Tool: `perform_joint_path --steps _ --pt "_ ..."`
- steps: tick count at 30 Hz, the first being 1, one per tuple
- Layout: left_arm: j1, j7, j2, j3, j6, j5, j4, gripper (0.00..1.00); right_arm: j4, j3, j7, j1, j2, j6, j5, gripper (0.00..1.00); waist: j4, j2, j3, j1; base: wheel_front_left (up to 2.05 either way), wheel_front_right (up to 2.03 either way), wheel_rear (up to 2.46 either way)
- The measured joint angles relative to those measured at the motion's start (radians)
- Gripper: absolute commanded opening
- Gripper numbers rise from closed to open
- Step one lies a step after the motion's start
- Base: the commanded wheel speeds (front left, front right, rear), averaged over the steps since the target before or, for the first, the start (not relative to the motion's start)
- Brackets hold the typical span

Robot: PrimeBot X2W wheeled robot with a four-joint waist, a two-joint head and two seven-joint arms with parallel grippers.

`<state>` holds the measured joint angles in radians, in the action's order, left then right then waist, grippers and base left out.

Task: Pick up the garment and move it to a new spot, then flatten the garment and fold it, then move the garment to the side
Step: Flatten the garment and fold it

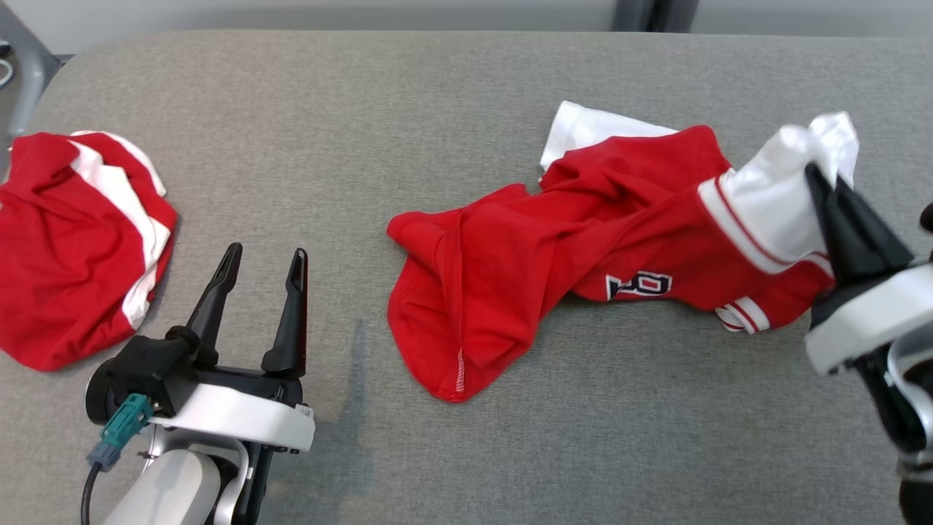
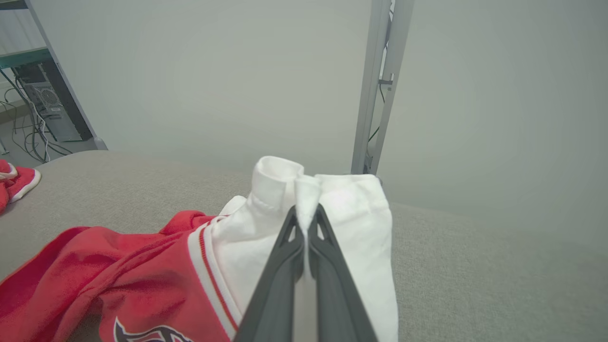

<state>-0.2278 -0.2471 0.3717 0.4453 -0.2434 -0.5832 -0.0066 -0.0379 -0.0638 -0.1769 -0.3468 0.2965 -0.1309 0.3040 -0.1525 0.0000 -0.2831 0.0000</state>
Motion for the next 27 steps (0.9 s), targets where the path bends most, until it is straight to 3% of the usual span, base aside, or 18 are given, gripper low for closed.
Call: perform_joint_path --steps 5,9,16,17,18,27 --pt "0.007 0.002 0.002 0.001 -0.004 -0.004 -0.009 1.0 -0.039 0.049 -0.027 0.146 -0.085 0.0 -0.006 0.0 0.03 0.0 0.0 0.0 0.0 0.0 0.0" --pt "0.012 0.006 0.0 0.007 -0.005 -0.005 -0.011 1.0 0.026 0.077 -0.001 0.233 -0.156 0.0 -0.003 0.0 0.037 0.0 0.0 0.0 0.0 0.0 0.0" --pt "0.016 0.015 0.007 0.01 -0.008 -0.008 -0.012 1.0 0.138 0.082 0.077 0.233 -0.193 0.0 0.015 0.0 0.052 0.0 0.009 0.0 0.0 0.0 0.0" --pt "0.017 0.015 0.009 0.01 -0.009 -0.008 -0.012 1.0 0.143 0.081 0.09 0.232 -0.194 0.0 0.015 0.43 0.054 0.0 0.01 0.0 0.0 0.0 0.0" --pt "0.017 0.018 0.012 0.01 -0.011 -0.008 -0.014 1.0 0.145 0.081 0.101 0.23 -0.196 0.0 0.015 1.0 0.056 0.0 0.012 0.0 0.0 0.0 0.0" --pt "0.063 0.019 0.022 -0.001 -0.043 -0.009 -0.033 1.0 0.042 0.175 0.225 0.236 -0.216 0.0 -0.055 1.0 0.077 0.0 0.051 0.0 0.0 0.0 0.0"
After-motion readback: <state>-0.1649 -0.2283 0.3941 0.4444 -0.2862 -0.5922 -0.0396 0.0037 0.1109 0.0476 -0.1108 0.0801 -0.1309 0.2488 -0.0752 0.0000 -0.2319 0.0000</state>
